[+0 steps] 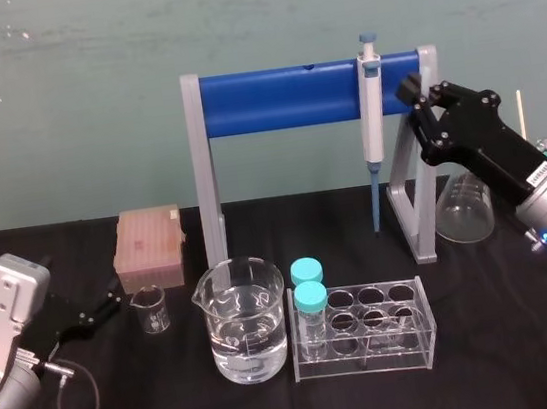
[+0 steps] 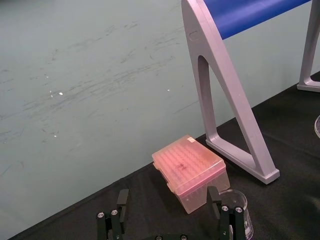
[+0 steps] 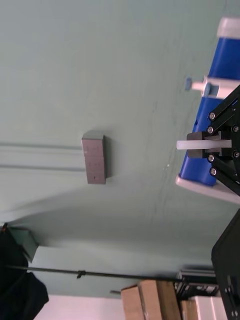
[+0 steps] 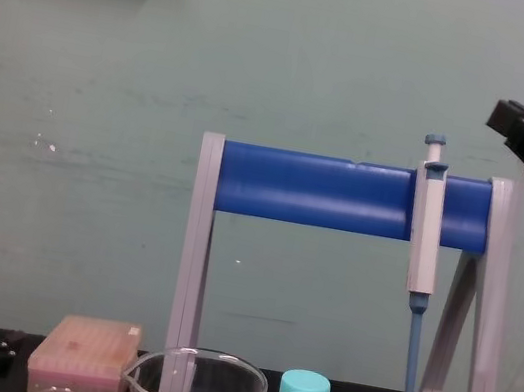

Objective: Pick up the stirring rod with one hand, then place it down.

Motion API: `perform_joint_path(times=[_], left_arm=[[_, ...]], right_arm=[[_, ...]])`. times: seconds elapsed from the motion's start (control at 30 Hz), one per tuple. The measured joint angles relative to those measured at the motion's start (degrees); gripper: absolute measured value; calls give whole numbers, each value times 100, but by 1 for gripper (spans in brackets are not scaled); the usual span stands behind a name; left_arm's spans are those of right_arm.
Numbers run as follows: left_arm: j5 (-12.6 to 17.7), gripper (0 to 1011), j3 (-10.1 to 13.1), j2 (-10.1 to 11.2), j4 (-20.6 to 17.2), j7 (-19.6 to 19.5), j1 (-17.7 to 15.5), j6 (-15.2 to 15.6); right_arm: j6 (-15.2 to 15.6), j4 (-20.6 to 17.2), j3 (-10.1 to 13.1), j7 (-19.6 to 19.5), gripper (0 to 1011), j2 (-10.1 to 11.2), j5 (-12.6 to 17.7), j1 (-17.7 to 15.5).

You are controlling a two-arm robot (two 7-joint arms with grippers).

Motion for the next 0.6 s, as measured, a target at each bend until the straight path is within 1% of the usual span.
perform_joint_path(times=[0.2, 0.6], left_arm=[[0, 1000, 0, 0, 0, 0, 0, 0], [0, 1000, 0, 0, 0, 0, 0, 0]], right_arm=[[13, 17, 102, -27, 67, -20, -52, -29], [91, 65, 124, 20, 67, -60, -57, -29]])
